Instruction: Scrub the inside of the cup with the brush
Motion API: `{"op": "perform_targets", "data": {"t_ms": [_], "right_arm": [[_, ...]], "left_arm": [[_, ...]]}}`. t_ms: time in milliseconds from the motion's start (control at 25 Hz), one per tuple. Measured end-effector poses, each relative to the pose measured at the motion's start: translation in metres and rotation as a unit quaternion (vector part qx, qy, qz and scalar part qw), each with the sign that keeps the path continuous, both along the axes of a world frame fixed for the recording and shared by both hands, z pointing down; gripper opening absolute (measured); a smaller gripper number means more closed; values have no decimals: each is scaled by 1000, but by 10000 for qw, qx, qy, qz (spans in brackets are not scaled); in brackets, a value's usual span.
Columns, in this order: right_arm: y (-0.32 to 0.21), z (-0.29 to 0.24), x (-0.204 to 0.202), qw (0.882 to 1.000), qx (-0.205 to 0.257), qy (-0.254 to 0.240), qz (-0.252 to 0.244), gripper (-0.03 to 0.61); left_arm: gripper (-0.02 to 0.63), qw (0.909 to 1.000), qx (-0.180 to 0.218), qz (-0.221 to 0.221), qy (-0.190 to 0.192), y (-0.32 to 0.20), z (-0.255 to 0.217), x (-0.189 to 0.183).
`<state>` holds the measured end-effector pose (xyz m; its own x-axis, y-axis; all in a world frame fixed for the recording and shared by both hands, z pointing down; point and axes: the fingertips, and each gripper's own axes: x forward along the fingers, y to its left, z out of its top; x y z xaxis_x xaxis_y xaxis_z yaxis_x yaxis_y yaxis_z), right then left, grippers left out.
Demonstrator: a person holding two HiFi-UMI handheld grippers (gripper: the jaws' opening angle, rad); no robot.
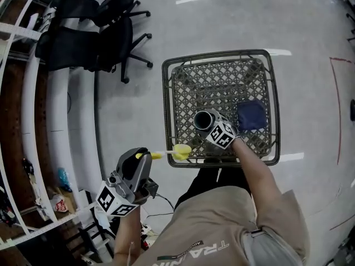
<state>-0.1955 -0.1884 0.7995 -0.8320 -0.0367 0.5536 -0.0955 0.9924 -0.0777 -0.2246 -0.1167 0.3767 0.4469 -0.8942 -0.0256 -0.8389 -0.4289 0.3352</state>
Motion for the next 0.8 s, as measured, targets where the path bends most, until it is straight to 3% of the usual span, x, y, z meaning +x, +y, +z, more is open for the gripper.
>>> {"op": "perform_targets", "data": {"t_ms": [120, 480, 640, 800], "right_arm": [[-5, 11, -12, 10000, 32, 8, -87, 388], [-9, 32, -6, 9995, 243, -53, 182, 388], [-8, 39, 2, 9984, 518, 209, 31, 388], [-5, 50, 11, 9970, 491, 595, -89, 388]], "left_arm": [[51, 9999, -71, -75, 106, -6, 8, -6], [51, 9998, -105, 122, -149, -13, 20, 8], [51, 9988, -32, 323, -361, -12, 19, 18], [51, 9973, 63, 531, -509, -13, 17, 30]]}}
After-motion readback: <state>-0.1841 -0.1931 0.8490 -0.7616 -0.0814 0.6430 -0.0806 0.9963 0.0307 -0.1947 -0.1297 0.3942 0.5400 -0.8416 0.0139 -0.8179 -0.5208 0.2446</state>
